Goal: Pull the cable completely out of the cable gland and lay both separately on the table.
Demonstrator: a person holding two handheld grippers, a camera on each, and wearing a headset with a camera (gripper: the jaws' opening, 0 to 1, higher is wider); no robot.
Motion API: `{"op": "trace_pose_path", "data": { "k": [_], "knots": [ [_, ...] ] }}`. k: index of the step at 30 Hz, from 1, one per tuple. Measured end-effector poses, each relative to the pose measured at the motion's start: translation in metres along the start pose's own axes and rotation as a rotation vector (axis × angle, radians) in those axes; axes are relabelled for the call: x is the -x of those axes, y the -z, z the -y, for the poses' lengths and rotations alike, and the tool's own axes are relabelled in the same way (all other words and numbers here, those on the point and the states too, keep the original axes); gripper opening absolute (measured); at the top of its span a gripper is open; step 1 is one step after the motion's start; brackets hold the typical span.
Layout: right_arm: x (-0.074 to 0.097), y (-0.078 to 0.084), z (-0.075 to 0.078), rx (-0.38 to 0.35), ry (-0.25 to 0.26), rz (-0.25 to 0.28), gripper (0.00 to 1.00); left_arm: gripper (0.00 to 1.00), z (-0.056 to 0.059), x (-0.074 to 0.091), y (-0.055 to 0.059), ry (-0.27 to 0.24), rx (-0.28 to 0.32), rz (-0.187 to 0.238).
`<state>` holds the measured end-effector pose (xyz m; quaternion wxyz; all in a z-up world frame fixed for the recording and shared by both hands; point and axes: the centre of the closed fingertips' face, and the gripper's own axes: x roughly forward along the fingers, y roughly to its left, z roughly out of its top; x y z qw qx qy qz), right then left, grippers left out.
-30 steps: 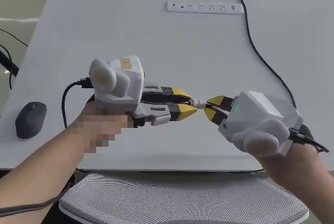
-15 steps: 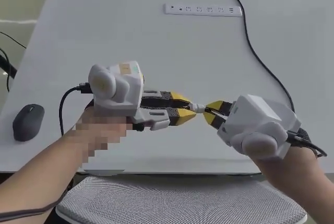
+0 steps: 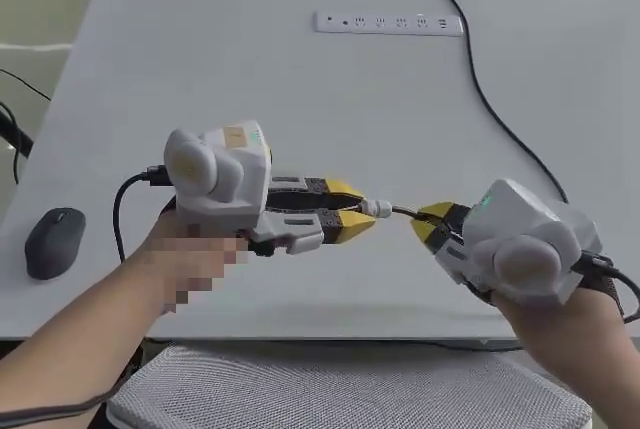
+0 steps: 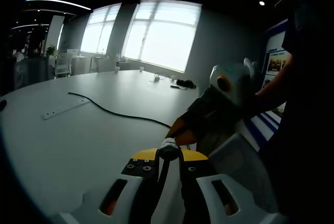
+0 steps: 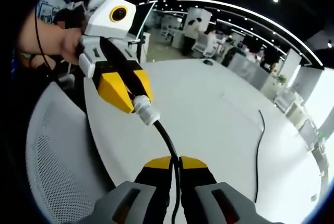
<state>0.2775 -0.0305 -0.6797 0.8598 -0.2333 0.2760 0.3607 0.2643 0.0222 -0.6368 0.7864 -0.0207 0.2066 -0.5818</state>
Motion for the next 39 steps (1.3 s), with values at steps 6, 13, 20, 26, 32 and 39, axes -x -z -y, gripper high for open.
{"op": "trace_pose_path", "data": {
  "k": [6,13,20,26,32,39],
  "knots": [
    [-0.002,0.011,0.004,-0.076,0.009,-0.011,0.0,0.15,0.001,-0.001,0.001,-0.003,0.001,-0.004],
    [-0.003,0.03,0.015,-0.226,0.043,-0.027,0.0,0.15,0.001,-0.002,-0.002,-0.012,0.002,0.004],
    [-0.005,0.047,0.021,-0.373,0.061,-0.034,0.0,0.15,0.002,-0.004,-0.002,-0.018,0.003,0.007],
    [-0.007,0.059,0.024,-0.462,0.087,-0.044,0.0,0.15,0.002,-0.005,-0.004,-0.02,0.006,0.013],
    [-0.009,0.068,0.024,-0.549,0.099,-0.055,0.0,0.15,0.002,-0.006,-0.004,-0.023,0.007,0.014],
    [-0.01,0.071,0.022,-0.59,0.093,-0.057,0.0,0.15,0.003,-0.009,-0.004,-0.021,0.013,0.02]
  ]
}}
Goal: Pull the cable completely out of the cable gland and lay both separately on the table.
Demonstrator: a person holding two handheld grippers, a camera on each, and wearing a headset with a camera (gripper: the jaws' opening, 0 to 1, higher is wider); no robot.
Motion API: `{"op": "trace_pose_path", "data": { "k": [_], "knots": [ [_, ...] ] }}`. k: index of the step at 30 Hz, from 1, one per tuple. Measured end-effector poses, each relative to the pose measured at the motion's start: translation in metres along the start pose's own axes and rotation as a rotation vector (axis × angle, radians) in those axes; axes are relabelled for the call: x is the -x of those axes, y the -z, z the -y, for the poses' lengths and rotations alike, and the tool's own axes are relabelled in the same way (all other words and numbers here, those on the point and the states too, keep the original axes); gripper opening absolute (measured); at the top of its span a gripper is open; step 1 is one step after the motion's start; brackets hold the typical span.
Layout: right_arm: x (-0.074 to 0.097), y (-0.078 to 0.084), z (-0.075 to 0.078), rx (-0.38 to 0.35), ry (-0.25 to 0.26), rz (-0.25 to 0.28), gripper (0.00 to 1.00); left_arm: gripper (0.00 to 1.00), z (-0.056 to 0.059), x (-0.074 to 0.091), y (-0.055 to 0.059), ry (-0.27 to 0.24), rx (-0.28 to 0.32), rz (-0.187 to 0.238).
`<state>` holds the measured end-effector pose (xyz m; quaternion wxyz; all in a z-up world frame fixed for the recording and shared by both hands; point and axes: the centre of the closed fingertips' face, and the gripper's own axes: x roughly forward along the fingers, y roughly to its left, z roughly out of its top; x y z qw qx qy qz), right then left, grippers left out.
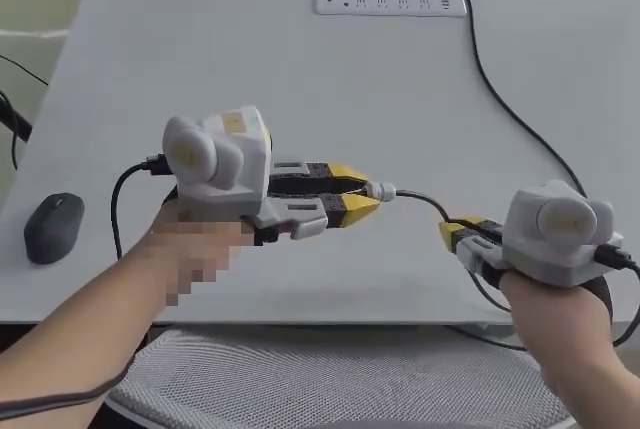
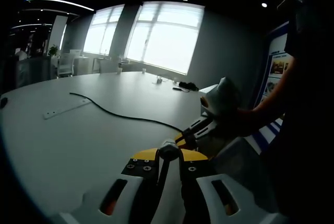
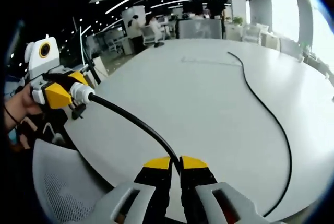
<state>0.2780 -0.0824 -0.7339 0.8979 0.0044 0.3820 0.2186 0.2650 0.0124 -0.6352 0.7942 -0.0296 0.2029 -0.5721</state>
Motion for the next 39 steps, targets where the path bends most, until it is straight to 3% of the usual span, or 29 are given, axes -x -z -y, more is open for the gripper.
{"op": "trace_pose_path", "data": {
  "k": [2,11,31,35,39],
  "knots": [
    [0.0,0.0,0.0,-0.023,-0.004,0.002,0.0,0.15,0.0,0.0,-0.001,0.0,0.005,0.003],
    [0.001,0.001,-0.001,-0.006,-0.016,0.003,0.0,0.15,-0.003,-0.001,-0.002,-0.002,0.008,0.001],
    [0.011,-0.005,-0.006,0.208,-0.014,0.01,0.01,0.15,-0.011,0.001,-0.01,-0.016,0.011,0.017],
    [0.017,-0.008,-0.007,0.242,-0.014,0.017,0.06,0.15,-0.011,0.001,-0.008,-0.016,0.009,0.01],
    [0.027,-0.02,-0.012,0.273,-0.018,0.046,0.12,0.15,-0.012,0.001,-0.007,-0.012,0.007,0.008]
  ]
}}
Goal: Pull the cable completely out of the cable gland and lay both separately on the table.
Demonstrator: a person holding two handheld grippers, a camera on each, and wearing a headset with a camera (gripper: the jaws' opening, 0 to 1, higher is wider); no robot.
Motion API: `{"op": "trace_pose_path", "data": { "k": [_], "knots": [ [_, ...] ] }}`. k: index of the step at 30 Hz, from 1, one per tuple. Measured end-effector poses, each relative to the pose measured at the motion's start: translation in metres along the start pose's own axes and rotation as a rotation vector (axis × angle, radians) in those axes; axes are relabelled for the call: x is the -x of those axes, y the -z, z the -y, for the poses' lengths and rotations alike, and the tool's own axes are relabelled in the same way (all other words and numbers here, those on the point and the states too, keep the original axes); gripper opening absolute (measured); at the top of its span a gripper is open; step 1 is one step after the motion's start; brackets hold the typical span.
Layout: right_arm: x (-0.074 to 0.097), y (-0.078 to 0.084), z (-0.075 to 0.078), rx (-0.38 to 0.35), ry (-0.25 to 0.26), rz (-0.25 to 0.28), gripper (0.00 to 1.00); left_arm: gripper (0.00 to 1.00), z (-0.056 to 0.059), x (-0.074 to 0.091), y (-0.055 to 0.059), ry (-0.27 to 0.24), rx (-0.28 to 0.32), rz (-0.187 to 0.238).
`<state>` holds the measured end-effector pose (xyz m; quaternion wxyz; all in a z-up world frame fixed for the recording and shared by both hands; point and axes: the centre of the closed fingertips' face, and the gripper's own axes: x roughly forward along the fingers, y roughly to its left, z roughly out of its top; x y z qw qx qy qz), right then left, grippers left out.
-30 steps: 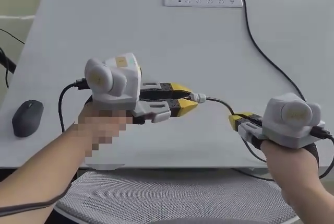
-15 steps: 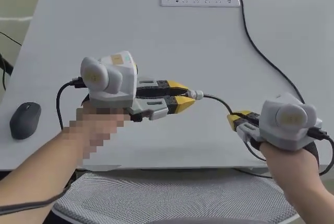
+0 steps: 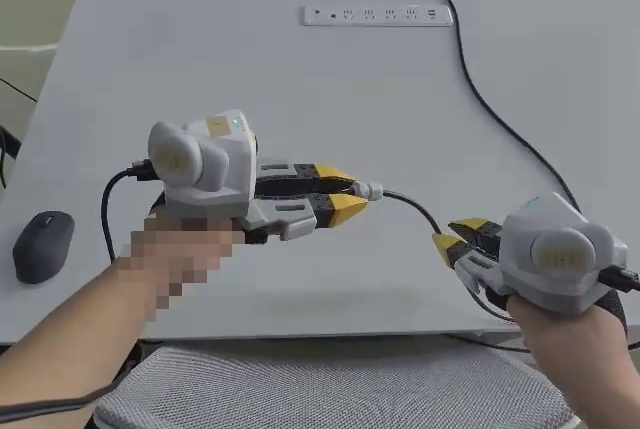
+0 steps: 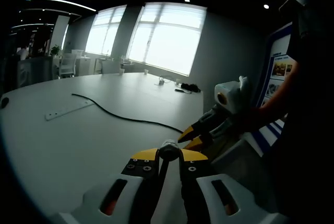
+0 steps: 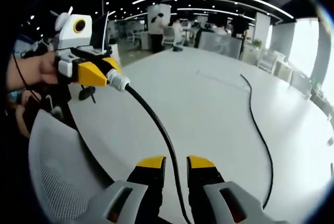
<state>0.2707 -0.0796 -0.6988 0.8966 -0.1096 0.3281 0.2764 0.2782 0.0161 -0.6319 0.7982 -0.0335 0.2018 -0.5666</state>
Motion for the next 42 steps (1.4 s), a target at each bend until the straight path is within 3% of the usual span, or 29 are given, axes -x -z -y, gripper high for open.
{"op": "trace_pose_path", "data": {
  "k": [8,10,13,16,17,21,25,33,36,42],
  "knots": [
    [0.005,-0.04,-0.017,0.148,-0.055,0.05,0.31,0.15,0.001,0.001,0.0,0.01,0.0,-0.004],
    [0.005,-0.045,-0.022,0.178,-0.066,0.054,0.31,0.15,0.001,0.001,0.0,0.008,-0.002,-0.004],
    [0.002,-0.058,-0.033,0.288,-0.088,0.074,0.28,0.15,0.001,0.002,0.0,0.011,0.001,-0.005],
    [-0.001,-0.061,-0.043,0.411,-0.101,0.055,0.24,0.15,0.002,0.002,0.001,0.016,0.003,-0.007],
    [-0.003,-0.065,-0.047,0.444,-0.107,0.074,0.24,0.15,0.003,0.001,0.001,0.016,0.004,-0.008],
    [-0.007,-0.066,-0.056,0.535,-0.125,0.061,0.24,0.15,0.004,0.001,0.0,0.02,0.003,-0.006],
    [-0.008,-0.066,-0.063,0.563,-0.142,0.059,0.19,0.15,0.006,0.0,0.001,0.029,0.005,-0.007],
    [-0.01,-0.064,-0.063,0.604,-0.127,0.047,0.05,0.15,0.008,0.0,0.003,0.036,0.008,-0.011],
    [-0.007,-0.067,-0.064,0.6,-0.125,0.07,0.02,0.15,0.009,0.0,0.003,0.043,0.007,-0.011],
    [-0.008,-0.063,-0.064,0.618,-0.123,0.057,0.0,0.15,0.011,-0.003,0.007,0.048,0.006,-0.022]
  ]
}}
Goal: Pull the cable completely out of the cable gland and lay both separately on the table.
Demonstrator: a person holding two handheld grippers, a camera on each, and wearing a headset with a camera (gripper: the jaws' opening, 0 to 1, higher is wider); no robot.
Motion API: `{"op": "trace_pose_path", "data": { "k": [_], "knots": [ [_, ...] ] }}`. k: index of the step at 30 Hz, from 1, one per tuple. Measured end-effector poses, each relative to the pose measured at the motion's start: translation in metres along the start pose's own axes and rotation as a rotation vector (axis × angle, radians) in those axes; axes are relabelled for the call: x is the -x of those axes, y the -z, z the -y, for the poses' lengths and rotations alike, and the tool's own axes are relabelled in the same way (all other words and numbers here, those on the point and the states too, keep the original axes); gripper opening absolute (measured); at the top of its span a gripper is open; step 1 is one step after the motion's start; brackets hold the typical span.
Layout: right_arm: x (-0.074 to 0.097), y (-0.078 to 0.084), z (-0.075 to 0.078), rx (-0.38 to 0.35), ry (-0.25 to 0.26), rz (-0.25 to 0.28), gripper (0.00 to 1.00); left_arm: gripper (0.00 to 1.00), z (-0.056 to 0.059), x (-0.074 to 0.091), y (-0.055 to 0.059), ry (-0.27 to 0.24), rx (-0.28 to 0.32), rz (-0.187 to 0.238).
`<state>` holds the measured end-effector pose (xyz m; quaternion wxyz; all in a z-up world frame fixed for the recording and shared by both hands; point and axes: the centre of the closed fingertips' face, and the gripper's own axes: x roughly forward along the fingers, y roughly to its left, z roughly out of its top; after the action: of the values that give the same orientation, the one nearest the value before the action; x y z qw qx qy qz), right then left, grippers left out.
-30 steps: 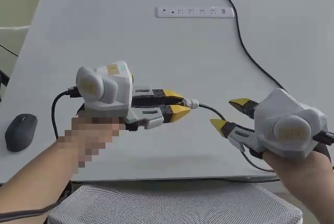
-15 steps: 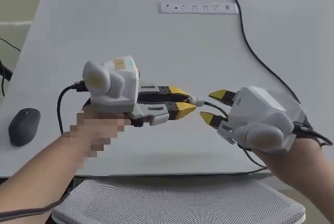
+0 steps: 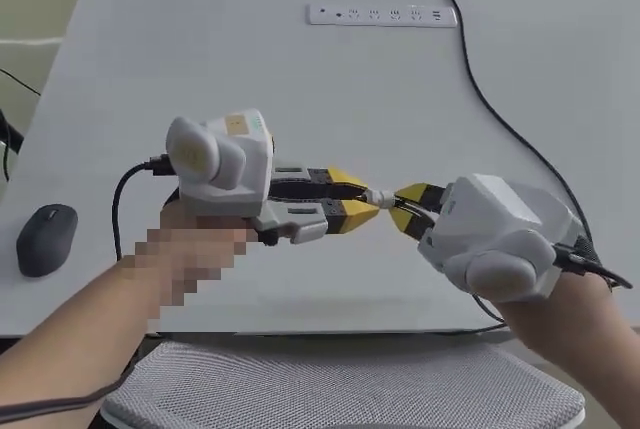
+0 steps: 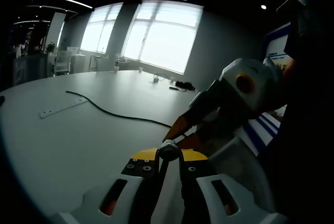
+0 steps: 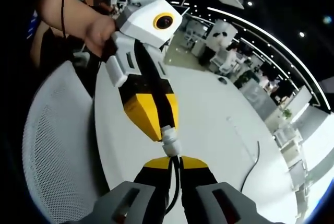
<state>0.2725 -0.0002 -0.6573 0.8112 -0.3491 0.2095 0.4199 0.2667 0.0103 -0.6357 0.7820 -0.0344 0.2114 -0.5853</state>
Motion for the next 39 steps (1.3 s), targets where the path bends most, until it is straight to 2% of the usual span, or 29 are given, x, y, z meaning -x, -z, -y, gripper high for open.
{"op": "trace_pose_path", "data": {
  "k": [16,21,32,39],
  "knots": [
    [0.0,0.004,-0.001,-0.105,0.013,0.017,0.0,0.15,0.002,-0.002,0.001,0.004,-0.01,-0.008],
    [0.002,0.009,0.004,-0.15,0.027,0.014,0.0,0.15,0.002,0.0,-0.001,0.001,-0.012,0.001],
    [0.003,0.034,0.007,-0.267,0.036,-0.011,0.0,0.15,0.006,0.001,-0.002,-0.001,-0.025,0.004],
    [0.003,0.052,0.008,-0.411,0.044,-0.018,0.0,0.15,0.007,0.001,-0.002,0.0,-0.028,0.002]
  ]
}}
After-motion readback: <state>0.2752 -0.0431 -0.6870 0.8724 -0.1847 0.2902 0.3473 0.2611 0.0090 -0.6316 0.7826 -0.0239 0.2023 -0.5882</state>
